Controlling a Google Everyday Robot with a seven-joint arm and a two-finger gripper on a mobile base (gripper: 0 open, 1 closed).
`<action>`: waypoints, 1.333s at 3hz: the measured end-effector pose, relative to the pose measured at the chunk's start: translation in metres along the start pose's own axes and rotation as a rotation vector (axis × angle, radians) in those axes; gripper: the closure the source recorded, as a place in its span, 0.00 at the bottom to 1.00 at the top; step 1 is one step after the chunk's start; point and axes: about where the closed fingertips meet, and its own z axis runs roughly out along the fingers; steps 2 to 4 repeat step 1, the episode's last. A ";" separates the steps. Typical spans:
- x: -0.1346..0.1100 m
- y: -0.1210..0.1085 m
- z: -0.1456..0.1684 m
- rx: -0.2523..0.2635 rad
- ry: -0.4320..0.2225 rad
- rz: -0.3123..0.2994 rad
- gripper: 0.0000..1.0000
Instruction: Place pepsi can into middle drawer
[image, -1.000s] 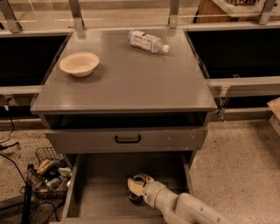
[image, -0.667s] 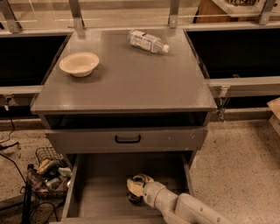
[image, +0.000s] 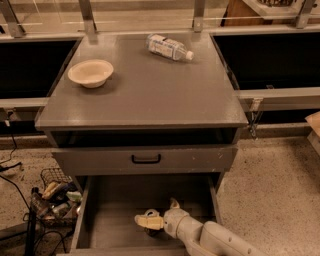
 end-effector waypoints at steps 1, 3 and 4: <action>0.000 0.000 0.000 0.000 0.000 0.000 0.00; 0.000 0.000 0.000 0.000 0.000 0.000 0.00; 0.000 0.000 0.000 0.000 0.000 0.000 0.00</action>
Offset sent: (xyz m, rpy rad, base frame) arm 0.0000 0.0000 0.0000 0.0000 0.0000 0.0000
